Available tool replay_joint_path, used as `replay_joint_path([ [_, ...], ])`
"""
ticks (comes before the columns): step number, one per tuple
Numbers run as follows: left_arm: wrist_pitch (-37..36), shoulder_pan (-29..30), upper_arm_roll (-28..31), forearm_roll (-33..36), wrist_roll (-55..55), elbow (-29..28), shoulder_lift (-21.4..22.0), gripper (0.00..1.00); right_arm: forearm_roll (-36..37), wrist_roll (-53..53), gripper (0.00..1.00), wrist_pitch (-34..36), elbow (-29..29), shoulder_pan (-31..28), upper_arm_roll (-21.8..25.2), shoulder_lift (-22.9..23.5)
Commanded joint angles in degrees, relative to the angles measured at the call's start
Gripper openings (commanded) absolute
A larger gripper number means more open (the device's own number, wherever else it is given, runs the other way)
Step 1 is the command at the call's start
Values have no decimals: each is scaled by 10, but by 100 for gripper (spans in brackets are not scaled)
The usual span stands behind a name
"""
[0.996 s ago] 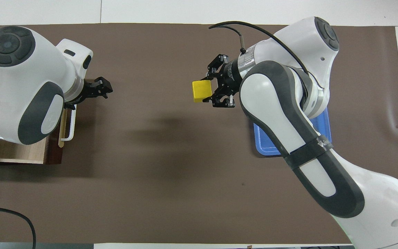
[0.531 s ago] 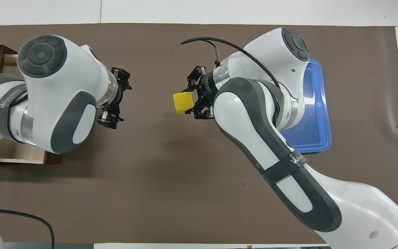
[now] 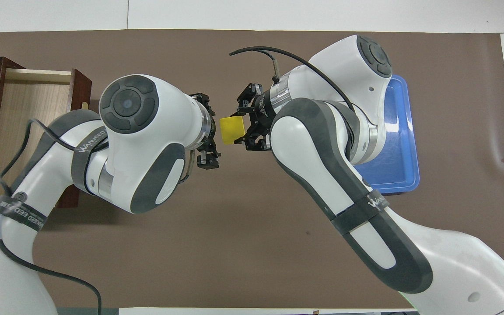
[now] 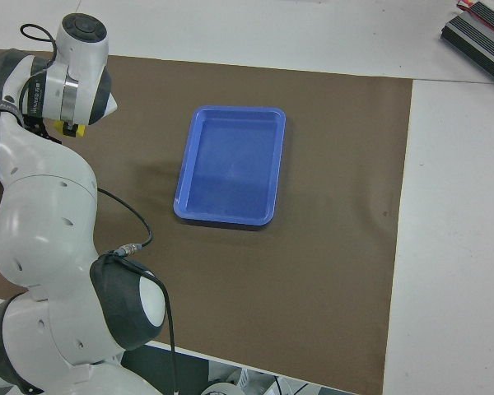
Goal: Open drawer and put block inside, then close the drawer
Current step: 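Bring the left gripper to the block held by the right gripper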
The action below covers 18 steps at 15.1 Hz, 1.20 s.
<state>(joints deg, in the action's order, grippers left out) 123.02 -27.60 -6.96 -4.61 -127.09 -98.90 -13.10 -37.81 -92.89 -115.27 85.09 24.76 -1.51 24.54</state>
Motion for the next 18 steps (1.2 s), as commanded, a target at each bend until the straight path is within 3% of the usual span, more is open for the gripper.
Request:
replay_joint_path([
  [1,28,-9,11,-13,-13,-2,-5,100,5,-18,0,-1,-8,3,0,2],
  [3,34,-20,11,-12,-21,-15,-3,100,6,-18,0,0,-8,3,0,2],
  [7,35,-19,11,-12,-21,-17,-2,21,7,-17,0,0,-8,3,0,2],
  [8,34,-18,11,-12,-21,-17,-1,7,7,-17,0,1,-8,2,0,1],
  [9,33,-16,11,-12,-21,-16,-2,0,7,-17,0,2,-8,1,0,1],
  [18,35,-9,11,-12,-17,-16,-2,0,3,-18,0,6,-8,-5,2,-7],
])
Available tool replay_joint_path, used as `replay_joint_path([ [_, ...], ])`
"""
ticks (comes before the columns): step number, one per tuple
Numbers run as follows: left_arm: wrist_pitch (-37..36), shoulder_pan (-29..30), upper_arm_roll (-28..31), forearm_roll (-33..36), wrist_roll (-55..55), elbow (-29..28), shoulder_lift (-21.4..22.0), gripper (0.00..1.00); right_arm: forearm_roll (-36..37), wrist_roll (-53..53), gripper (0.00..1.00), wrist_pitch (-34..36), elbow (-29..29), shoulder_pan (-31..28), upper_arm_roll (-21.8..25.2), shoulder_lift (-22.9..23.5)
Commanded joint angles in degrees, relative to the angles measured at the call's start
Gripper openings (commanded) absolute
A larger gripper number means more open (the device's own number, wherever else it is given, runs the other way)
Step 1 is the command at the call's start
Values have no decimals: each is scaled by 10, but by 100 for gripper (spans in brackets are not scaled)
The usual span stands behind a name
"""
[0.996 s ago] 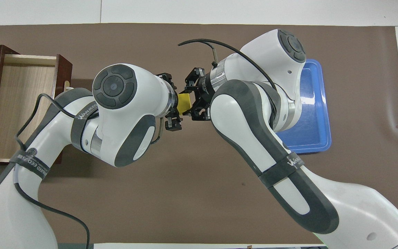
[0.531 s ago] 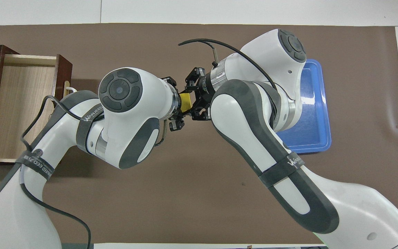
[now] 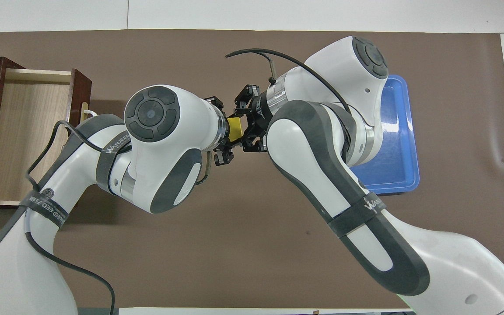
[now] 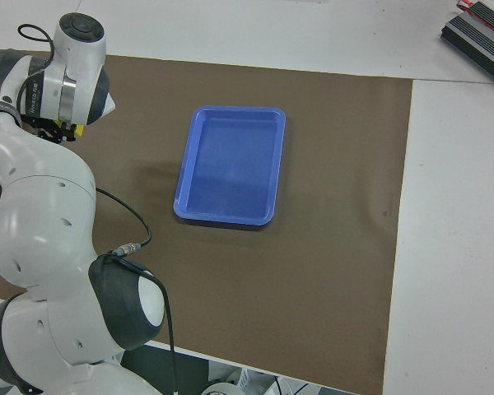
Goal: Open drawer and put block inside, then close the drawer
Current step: 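Close the left gripper on the block and open the right gripper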
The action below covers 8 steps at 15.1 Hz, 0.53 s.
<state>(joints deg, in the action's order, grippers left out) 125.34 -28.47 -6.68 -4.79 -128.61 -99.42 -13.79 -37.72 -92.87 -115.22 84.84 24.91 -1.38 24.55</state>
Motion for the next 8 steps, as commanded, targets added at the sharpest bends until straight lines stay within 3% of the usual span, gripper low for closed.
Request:
replay_joint_path([
  [1,11,3,8,-10,-2,-11,5,0,2,-24,0,6,-6,-7,1,-8],
  [2,11,3,8,-10,-1,-12,5,0,3,-28,19,6,-6,-8,2,-9],
  [3,11,3,8,-10,-1,-12,5,0,5,-28,82,5,-6,-7,2,-9],
  [4,11,3,8,-10,0,-12,5,0,8,-28,100,6,-6,-7,3,-10],
  [8,10,6,8,-10,3,-12,6,0,9,-28,100,15,-6,-14,5,-14],
])
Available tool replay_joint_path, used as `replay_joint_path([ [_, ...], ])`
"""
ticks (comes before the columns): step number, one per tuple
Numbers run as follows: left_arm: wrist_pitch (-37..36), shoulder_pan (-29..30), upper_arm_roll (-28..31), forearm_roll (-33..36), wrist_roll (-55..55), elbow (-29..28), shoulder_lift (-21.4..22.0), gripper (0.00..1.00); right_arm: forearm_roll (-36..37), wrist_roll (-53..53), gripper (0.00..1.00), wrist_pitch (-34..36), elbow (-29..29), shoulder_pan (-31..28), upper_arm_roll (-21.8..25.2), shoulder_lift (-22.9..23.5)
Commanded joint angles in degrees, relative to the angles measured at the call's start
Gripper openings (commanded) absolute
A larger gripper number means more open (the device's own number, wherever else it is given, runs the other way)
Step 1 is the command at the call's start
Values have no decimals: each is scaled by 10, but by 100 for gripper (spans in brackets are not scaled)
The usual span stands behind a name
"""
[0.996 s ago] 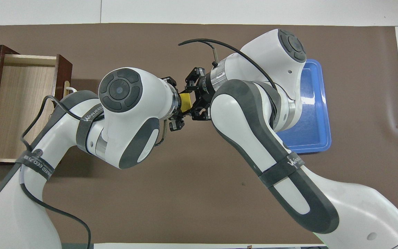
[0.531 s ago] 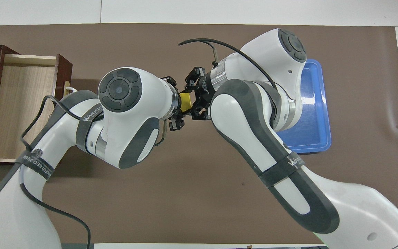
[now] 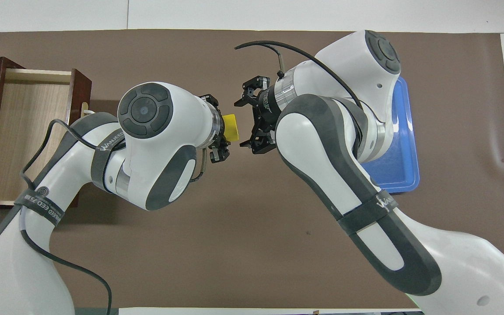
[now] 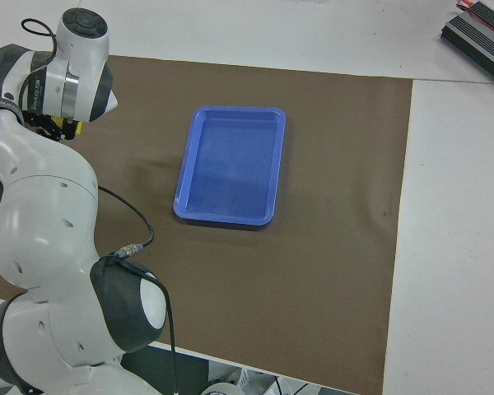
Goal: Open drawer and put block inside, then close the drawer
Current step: 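Close the left gripper on the block and open the right gripper, then lower the block into the drawer with the left gripper while the right gripper retracts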
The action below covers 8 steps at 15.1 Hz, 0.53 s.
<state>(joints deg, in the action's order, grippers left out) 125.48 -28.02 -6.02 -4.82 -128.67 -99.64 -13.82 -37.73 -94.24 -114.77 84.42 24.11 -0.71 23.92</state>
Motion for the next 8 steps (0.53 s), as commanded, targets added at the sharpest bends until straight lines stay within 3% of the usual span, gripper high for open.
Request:
replay_joint_path([
  [1,0,3,3,-10,5,-9,6,0,9,-15,100,12,-1,-7,-1,-9],
  [5,-106,62,7,-5,96,13,20,0,29,4,100,48,-1,-55,-1,-25],
  [8,-171,140,7,-11,201,17,64,0,57,132,100,122,-1,-120,0,-52],
])
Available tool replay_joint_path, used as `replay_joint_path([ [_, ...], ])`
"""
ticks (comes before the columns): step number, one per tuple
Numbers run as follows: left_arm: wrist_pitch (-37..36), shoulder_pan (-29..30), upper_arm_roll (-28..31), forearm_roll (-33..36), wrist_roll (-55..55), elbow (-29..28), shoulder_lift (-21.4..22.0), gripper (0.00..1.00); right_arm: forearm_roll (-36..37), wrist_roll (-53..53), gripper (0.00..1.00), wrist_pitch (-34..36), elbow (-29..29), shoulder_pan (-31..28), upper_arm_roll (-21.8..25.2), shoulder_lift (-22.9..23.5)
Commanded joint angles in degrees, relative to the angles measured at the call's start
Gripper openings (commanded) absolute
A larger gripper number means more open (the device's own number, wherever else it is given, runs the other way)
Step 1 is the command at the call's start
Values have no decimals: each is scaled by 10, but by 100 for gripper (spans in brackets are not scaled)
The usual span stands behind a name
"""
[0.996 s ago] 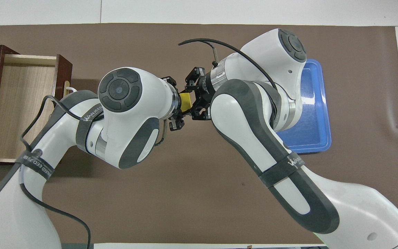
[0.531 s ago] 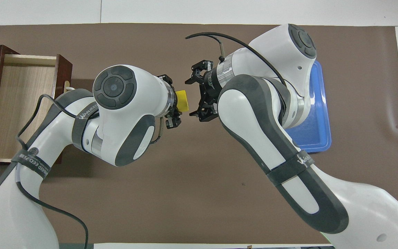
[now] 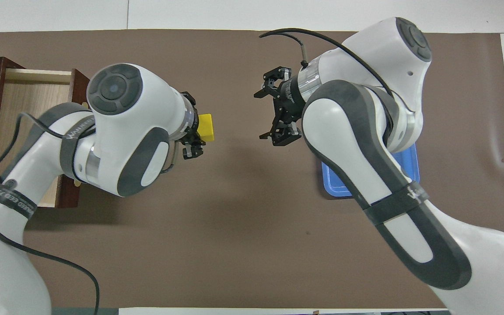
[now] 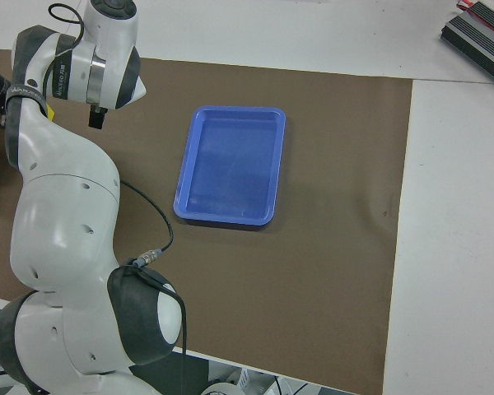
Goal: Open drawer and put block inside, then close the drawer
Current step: 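Lower the block into the drawer with the left gripper while the right gripper retracts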
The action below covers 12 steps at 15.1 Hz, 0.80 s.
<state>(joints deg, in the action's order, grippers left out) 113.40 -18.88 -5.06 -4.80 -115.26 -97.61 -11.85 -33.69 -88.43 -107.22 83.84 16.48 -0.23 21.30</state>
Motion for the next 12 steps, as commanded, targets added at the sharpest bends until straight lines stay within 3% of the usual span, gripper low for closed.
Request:
replay_joint_path([
  [1,-69,76,-2,-11,106,-3,56,0,28,124,100,69,4,-67,-5,-33],
  [6,-108,243,0,-49,347,7,63,0,146,413,100,158,4,-132,-5,-76],
  [9,-90,289,1,-47,438,-28,68,0,215,585,100,189,4,-154,-5,-107],
  [12,-43,298,1,-45,470,-78,78,0,277,755,100,202,11,-172,-6,-146],
])
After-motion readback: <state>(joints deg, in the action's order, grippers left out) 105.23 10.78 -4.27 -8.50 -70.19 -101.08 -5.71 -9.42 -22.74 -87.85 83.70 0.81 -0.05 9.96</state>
